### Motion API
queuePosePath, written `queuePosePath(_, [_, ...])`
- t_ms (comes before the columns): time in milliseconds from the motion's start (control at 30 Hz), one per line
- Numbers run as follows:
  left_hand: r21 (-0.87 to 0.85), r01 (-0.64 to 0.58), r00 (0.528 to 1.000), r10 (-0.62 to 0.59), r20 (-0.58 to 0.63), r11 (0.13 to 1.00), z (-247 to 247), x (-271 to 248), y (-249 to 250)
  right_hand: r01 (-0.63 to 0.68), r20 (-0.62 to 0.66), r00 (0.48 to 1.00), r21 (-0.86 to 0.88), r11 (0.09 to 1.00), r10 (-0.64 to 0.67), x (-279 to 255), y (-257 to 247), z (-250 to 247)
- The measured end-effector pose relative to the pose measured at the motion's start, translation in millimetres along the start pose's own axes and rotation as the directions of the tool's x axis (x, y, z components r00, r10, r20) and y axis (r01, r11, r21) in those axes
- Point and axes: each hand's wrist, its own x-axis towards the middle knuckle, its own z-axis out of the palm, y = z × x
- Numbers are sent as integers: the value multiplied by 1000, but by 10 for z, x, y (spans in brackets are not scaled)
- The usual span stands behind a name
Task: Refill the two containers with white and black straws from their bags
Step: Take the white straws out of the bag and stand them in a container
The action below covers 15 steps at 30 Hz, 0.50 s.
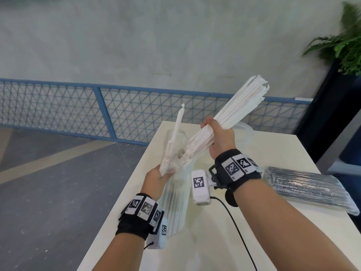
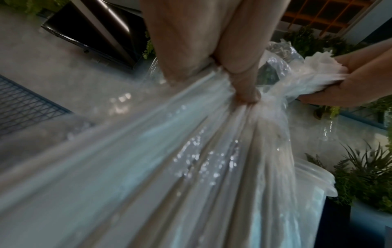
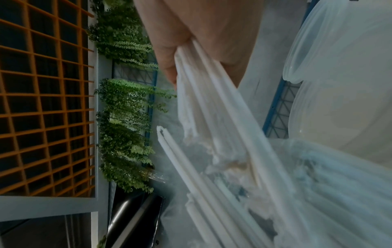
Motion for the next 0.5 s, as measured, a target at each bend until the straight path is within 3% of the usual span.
queuePosePath(133, [-18, 15, 998, -16, -53, 1000, -1, 20, -22, 7, -39, 999, 38, 999, -5, 62, -35, -59])
queuePosePath(267, [-12, 48, 992, -49, -117, 999, -27, 58, -62, 49, -53, 997, -47, 998, -52, 113, -73, -130])
queuePosePath(500, [-13, 17, 987, -19, -159, 1000, 8, -24, 28, 258, -175, 941, -189, 948, -291, 246, -86, -229])
